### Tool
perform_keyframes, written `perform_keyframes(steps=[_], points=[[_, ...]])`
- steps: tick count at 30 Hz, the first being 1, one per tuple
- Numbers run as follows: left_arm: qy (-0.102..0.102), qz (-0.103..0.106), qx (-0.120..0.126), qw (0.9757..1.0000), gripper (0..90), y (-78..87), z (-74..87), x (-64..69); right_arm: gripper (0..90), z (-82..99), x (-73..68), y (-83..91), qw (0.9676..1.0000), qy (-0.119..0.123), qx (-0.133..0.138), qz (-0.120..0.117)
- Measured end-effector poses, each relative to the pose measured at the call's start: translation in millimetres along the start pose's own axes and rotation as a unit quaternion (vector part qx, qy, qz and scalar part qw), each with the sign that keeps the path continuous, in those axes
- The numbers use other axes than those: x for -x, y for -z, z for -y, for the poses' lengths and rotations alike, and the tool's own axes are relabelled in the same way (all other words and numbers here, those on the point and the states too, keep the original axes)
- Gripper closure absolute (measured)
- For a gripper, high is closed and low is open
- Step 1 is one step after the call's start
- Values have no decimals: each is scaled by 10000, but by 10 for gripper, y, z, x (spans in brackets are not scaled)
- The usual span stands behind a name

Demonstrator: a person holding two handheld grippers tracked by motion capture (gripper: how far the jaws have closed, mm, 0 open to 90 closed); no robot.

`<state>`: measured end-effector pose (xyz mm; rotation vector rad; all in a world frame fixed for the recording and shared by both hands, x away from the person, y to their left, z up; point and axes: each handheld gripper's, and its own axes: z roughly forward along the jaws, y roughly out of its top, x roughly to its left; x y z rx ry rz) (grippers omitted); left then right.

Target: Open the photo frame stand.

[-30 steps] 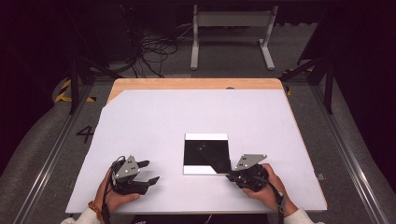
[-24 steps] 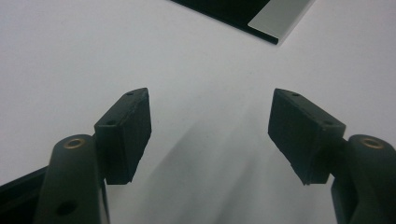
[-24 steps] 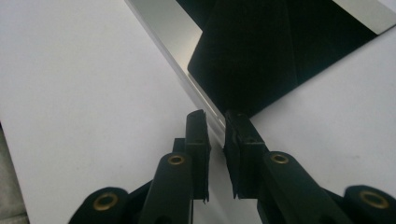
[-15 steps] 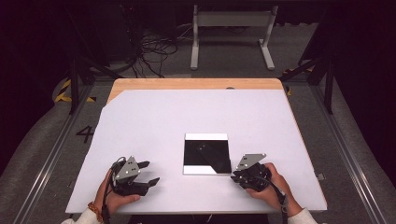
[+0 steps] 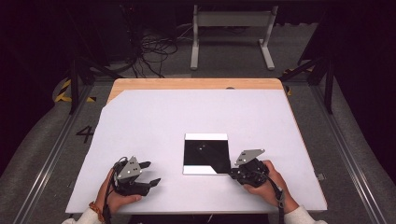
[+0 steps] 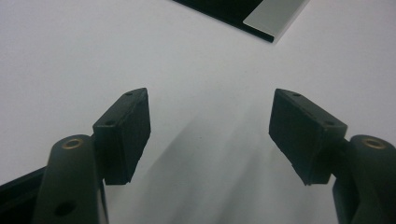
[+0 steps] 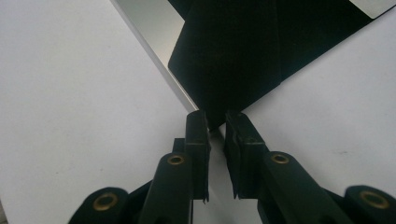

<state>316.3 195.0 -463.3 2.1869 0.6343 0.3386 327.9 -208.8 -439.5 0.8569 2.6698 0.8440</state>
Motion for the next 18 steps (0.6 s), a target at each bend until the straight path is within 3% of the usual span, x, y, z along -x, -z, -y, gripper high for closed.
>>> perform_keyframes(steps=[2,7,12,18], points=[[-7,1,-5,10000,300,0,2,-2,789,-12,7,20,9999,2,-80,96],[-9,4,-4,10000,300,-2,1,0,806,-26,5,23,9995,9,-302,72],[-9,20,-10,10000,300,-10,-5,5,826,-47,-6,2,9995,64,-278,99],[-2,20,-5,10000,299,-14,-7,4,826,-18,29,3,9999,-44,-110,-50]])
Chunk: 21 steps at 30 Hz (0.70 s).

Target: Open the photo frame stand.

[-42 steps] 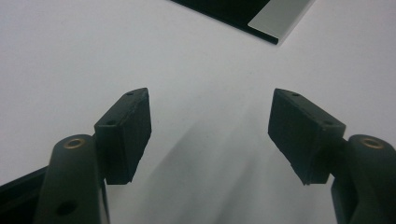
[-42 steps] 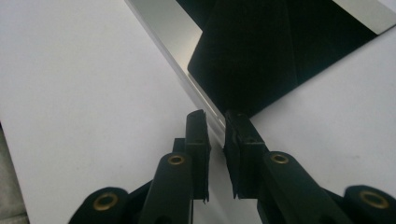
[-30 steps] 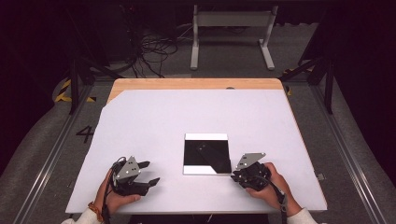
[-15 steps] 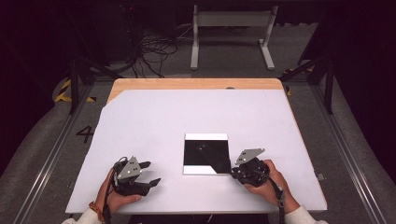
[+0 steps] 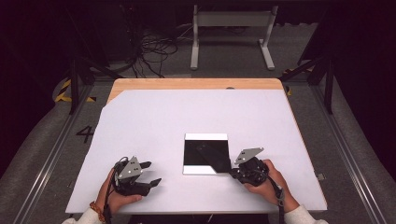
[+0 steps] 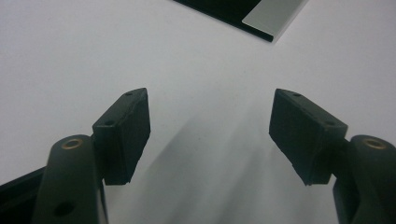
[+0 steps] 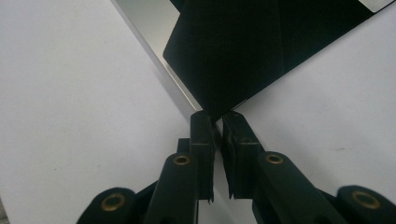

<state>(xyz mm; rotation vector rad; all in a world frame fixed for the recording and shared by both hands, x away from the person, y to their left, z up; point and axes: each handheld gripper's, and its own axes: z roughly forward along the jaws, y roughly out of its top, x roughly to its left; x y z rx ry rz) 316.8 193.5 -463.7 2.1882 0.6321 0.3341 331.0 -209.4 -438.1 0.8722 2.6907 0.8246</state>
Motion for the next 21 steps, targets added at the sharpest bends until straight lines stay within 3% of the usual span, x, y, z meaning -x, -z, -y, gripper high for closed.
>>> perform_keyframes(steps=[9,21], points=[[-14,-10,0,10000,298,8,2,0,793,20,72,30,9984,-288,359,-315],[-11,-9,-6,10000,294,7,1,7,798,5,75,98,9954,-347,816,-359]])
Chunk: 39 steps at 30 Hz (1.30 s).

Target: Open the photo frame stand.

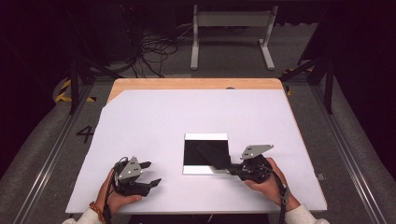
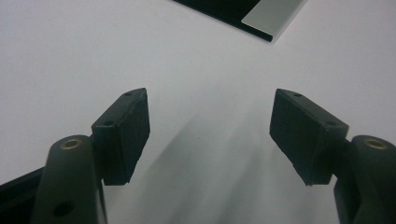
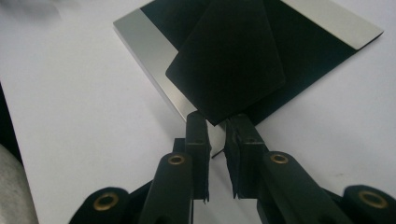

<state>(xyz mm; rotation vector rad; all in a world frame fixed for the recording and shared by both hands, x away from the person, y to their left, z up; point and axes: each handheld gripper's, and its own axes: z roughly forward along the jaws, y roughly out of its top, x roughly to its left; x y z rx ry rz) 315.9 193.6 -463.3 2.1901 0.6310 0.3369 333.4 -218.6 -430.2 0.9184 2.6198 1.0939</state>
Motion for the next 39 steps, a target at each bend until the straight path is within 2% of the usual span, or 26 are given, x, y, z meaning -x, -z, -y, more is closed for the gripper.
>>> perform_keyframes(steps=[2,4,11,14,21,31,33,39], points=[[2,-6,2,10000,293,-1,0,-1,798,-4,1,7,10000,-7,45,-5],[7,-4,-6,10000,293,-4,0,-2,792,-18,10,34,9997,-50,229,-54],[16,0,-5,10000,291,-6,-2,3,765,-35,32,43,9987,-217,412,-195],[25,5,-12,10000,290,-8,-4,6,762,-56,26,53,9983,-210,518,-177],[17,12,-13,10000,290,-15,-6,6,729,-87,28,69,9977,-256,608,-144],[4,16,-26,10000,290,-23,-12,17,669,-95,58,51,9965,-400,698,-245],[0,26,-15,10000,290,-24,-15,20,655,-126,69,47,9951,-509,780,-326],[21,14,-21,10000,289,-21,-8,15,612,-157,55,24,9954,-478,770,-295]])
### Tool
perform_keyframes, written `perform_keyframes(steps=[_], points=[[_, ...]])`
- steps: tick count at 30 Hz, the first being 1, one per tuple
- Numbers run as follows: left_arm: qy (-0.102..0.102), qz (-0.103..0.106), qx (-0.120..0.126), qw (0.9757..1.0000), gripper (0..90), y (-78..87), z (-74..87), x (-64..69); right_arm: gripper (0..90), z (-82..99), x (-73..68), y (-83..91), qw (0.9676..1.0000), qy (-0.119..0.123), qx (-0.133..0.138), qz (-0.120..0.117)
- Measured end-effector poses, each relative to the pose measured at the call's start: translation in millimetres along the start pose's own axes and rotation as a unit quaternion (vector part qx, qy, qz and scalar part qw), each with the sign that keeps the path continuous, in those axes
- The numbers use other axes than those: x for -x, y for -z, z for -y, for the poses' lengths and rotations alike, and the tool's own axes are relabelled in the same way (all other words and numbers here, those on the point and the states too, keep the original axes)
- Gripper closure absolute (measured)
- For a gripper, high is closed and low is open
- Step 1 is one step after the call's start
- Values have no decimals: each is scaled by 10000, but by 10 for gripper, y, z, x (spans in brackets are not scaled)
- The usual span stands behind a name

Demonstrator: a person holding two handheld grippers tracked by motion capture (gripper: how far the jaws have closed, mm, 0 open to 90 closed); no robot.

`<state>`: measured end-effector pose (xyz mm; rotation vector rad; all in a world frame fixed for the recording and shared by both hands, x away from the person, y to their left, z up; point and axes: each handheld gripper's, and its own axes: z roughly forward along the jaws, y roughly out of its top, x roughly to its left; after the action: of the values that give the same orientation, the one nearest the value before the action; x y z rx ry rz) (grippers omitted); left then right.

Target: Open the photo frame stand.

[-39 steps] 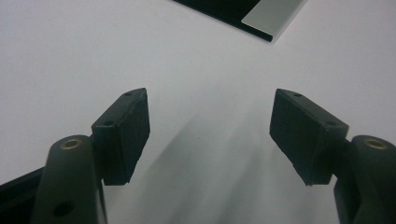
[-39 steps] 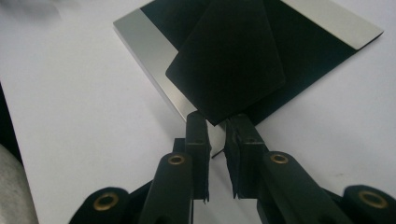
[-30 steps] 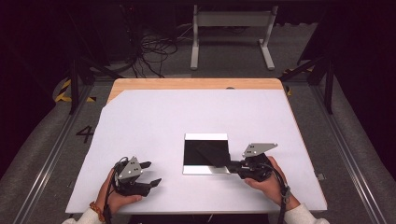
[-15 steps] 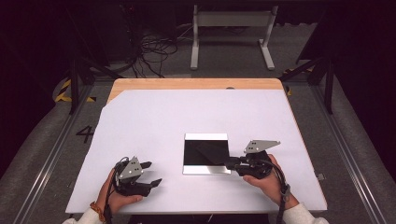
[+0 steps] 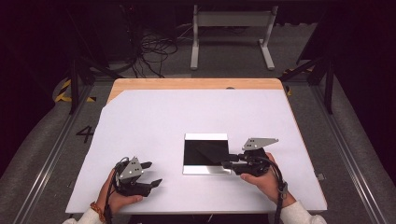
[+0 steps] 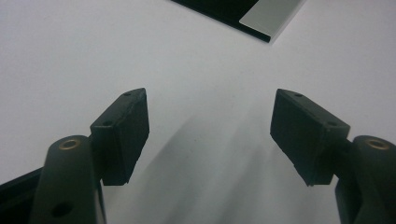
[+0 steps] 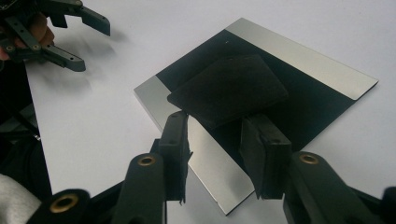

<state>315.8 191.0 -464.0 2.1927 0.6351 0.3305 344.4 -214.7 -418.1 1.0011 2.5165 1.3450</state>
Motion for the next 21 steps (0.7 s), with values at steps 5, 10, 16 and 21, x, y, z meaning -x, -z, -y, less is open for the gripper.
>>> perform_keyframes(steps=[5,10,16,21], points=[[-28,5,1,10000,289,-4,-5,6,607,-7,-7,2,10000,5,41,30],[-27,23,-20,10000,289,-17,-10,14,600,-12,-11,3,10000,45,79,36],[-35,37,-21,10000,289,-20,-12,15,552,-53,-8,15,9998,-42,173,-10],[-25,29,-14,10000,289,-14,-9,14,501,-49,9,4,9998,-149,142,-13]])
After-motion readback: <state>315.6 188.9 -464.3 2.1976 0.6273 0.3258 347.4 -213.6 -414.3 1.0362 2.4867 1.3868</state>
